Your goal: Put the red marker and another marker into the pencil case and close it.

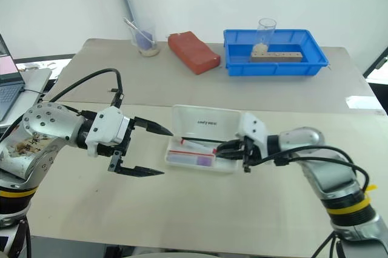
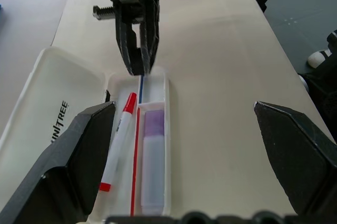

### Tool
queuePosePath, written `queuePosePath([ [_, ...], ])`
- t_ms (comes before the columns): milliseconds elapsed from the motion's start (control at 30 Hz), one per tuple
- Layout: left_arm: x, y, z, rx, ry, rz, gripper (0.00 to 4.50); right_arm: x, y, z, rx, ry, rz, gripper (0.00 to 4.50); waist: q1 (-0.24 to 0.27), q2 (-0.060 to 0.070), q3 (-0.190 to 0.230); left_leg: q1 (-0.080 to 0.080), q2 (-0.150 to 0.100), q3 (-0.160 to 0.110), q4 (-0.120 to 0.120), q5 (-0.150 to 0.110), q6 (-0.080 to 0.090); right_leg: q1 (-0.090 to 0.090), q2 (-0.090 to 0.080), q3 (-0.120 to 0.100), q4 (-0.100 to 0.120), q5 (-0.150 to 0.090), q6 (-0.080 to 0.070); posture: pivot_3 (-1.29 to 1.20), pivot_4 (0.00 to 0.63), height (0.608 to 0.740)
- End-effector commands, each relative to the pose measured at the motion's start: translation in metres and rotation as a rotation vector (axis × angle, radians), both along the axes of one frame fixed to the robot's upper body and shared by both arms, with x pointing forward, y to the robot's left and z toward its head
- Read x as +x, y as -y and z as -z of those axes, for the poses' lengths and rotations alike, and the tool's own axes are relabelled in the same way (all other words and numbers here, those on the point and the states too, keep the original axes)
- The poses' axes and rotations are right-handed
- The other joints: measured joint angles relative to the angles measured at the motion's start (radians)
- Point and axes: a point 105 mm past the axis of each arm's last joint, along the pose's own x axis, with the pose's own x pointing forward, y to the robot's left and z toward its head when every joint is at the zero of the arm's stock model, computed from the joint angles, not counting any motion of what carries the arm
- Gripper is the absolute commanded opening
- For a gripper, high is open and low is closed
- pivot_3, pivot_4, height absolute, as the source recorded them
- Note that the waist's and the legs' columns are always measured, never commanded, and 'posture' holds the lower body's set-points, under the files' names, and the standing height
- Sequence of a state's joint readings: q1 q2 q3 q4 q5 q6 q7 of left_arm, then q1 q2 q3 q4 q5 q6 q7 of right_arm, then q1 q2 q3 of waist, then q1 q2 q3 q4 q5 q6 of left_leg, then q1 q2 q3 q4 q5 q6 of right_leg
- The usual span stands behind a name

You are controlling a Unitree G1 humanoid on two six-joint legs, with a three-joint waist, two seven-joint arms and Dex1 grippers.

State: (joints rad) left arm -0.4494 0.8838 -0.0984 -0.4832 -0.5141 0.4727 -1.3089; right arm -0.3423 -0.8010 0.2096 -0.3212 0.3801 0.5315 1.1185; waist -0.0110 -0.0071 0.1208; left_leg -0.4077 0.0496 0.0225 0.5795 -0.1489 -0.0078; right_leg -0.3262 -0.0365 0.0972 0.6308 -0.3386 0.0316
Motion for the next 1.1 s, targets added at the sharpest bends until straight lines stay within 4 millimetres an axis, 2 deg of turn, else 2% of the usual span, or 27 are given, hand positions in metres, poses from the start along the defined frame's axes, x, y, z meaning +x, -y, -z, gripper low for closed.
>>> queuePosePath([
  [33, -0.006, -0.002, -0.010, -0.003, 0.055, 0.002, 4.50, 0.002, 0.002, 0.004, -0.050, 0.036, -0.039, 0.30, 0.002, 0.000, 0.000, 0.000, 0.000, 0.000, 0.000, 0.000, 0.000, 0.000, 0.000, 0.000, 0.000, 0.000, 0.000, 0.00, 0.150, 0.740],
  [400, -0.009, -0.002, -0.006, 0.004, 0.057, -0.028, 4.50, 0.009, 0.007, 0.010, -0.077, 0.049, -0.032, 0.30, -0.002, 0.000, 0.000, 0.001, 0.000, 0.000, 0.000, 0.000, 0.000, 0.000, 0.000, 0.000, 0.001, 0.001, -0.001, 0.00, 0.150, 0.740],
  [467, -0.009, -0.003, -0.004, 0.009, 0.056, -0.031, 4.50, 0.009, 0.007, 0.011, -0.079, 0.049, -0.029, 1.33, -0.001, 0.000, 0.000, 0.001, 0.000, 0.000, 0.000, 0.000, 0.000, 0.000, 0.000, 0.000, 0.001, 0.001, -0.001, 0.00, 0.150, 0.740],
  [700, -0.005, -0.002, -0.006, 0.005, 0.064, -0.036, 4.50, 0.013, 0.009, 0.011, -0.078, 0.052, 0.001, 3.76, -0.002, 0.000, 0.000, 0.001, 0.000, 0.000, 0.000, 0.000, 0.000, 0.000, 0.000, 0.000, 0.001, 0.001, -0.001, 0.00, 0.150, 0.740],
  [767, -0.004, -0.002, -0.006, 0.003, 0.067, -0.039, 4.50, 0.014, 0.010, 0.008, -0.072, 0.054, 0.010, 4.33, -0.001, 0.000, 0.000, 0.001, 0.000, 0.000, 0.000, 0.000, 0.000, 0.000, 0.000, 0.000, 0.001, 0.001, -0.001, 0.00, 0.150, 0.740],
  [900, 0.005, -0.006, -0.008, -0.005, 0.074, -0.080, 4.50, 0.015, 0.008, -0.011, 0.004, 0.071, 0.049, 4.43, -0.001, 0.000, 0.000, 0.001, 0.000, 0.000, 0.000, 0.000, 0.000, 0.000, 0.000, 0.000, 0.001, 0.001, -0.001, 0.00, 0.150, 0.740],
  [1100, 0.046, -0.024, -0.021, -0.101, 0.059, -0.299, 4.50, 0.018, 0.011, -0.060, 0.150, 0.123, 0.194, 4.43, -0.001, 0.000, 0.000, 0.001, 0.000, 0.000, 0.000, 0.000, 0.000, 0.000, 0.000, 0.000, 0.002, 0.001, -0.001, 0.00, 0.150, 0.740],
])
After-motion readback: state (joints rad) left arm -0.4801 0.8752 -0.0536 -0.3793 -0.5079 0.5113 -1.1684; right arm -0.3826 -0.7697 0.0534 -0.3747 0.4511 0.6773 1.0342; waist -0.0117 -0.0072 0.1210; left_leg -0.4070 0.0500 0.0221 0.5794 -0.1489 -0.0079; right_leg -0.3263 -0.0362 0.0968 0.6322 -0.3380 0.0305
